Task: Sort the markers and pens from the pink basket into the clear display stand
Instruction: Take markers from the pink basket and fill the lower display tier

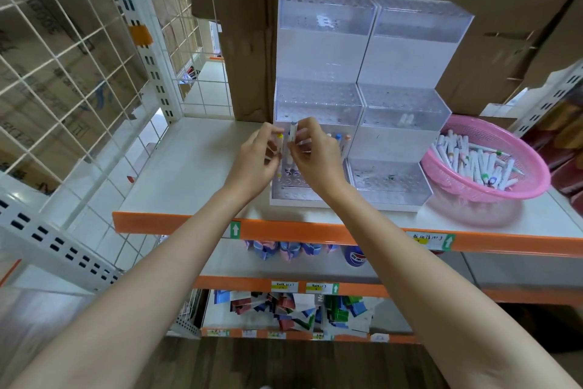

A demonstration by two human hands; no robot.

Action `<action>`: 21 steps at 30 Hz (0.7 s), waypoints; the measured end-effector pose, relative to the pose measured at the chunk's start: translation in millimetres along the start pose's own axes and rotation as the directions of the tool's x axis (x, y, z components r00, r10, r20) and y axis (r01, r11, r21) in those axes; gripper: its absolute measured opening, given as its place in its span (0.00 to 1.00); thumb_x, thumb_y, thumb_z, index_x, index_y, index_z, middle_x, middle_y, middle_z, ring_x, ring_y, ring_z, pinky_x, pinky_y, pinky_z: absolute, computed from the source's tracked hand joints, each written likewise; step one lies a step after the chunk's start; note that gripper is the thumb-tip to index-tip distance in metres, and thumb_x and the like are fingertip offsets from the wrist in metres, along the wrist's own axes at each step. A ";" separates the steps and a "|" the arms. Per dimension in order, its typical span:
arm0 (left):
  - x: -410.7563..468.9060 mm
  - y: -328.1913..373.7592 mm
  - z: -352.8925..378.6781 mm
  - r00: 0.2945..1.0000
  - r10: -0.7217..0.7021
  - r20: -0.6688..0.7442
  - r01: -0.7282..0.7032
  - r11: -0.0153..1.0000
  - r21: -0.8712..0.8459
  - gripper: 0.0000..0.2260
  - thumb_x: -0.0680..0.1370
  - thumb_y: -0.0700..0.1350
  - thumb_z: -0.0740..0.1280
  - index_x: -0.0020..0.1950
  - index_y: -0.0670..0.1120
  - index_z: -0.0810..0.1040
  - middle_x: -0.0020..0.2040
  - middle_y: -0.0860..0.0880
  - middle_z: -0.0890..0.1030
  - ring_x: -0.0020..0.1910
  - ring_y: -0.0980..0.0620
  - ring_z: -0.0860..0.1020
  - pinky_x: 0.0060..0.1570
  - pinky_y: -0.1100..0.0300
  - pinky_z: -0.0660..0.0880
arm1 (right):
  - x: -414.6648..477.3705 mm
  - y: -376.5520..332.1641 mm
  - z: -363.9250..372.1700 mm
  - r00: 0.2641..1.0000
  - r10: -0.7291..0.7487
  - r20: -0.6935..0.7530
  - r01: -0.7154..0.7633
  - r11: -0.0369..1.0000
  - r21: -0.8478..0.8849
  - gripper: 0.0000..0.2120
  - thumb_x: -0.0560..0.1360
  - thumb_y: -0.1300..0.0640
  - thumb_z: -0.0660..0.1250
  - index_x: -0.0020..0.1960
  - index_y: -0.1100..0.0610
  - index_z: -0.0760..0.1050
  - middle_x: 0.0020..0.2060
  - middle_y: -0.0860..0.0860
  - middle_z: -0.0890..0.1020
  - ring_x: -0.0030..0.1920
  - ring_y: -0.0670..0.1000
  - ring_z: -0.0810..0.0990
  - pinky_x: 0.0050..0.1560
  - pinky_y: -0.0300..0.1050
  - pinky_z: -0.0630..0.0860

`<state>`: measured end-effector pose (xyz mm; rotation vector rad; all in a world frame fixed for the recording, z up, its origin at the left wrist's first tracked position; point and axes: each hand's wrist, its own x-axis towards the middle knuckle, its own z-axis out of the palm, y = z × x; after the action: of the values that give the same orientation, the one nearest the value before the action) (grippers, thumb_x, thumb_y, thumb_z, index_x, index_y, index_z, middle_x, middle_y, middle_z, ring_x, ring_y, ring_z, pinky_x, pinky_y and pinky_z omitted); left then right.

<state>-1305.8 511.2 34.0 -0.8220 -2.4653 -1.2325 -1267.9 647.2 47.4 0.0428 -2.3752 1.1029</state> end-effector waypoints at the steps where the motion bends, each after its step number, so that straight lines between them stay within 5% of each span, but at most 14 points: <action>1: 0.1 -0.5 0.2 1.000 0.007 0.006 -0.007 1.000 0.013 0.15 0.74 0.35 0.67 0.60 0.44 0.71 0.46 0.50 0.74 0.42 0.51 0.76 0.44 0.54 0.78 | -0.2 0.4 0.0 1.000 0.003 0.002 -0.003 1.000 0.004 0.09 0.75 0.62 0.68 0.53 0.60 0.70 0.39 0.47 0.78 0.40 0.53 0.82 0.43 0.56 0.79; 16: -3.2 -3.7 -6.8 0.993 0.054 0.103 -0.077 0.971 0.227 0.14 0.75 0.38 0.66 0.60 0.44 0.71 0.50 0.44 0.74 0.44 0.43 0.77 0.41 0.46 0.77 | -1.9 8.1 3.8 1.000 0.010 0.026 -0.009 0.999 -0.049 0.08 0.76 0.61 0.68 0.51 0.59 0.70 0.39 0.54 0.83 0.40 0.55 0.82 0.40 0.50 0.78; 21: -2.7 -2.1 -12.5 0.994 0.097 0.043 -0.106 0.928 0.356 0.14 0.76 0.44 0.66 0.62 0.47 0.73 0.57 0.47 0.73 0.46 0.43 0.77 0.36 0.56 0.71 | -2.4 11.5 4.7 1.000 0.014 0.028 -0.012 0.997 -0.071 0.07 0.75 0.62 0.68 0.52 0.60 0.71 0.37 0.54 0.82 0.39 0.56 0.82 0.40 0.48 0.77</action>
<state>-1305.0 499.3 38.9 -0.8510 -2.5212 -0.7074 -1270.6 651.1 35.6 0.0181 -2.4415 1.0294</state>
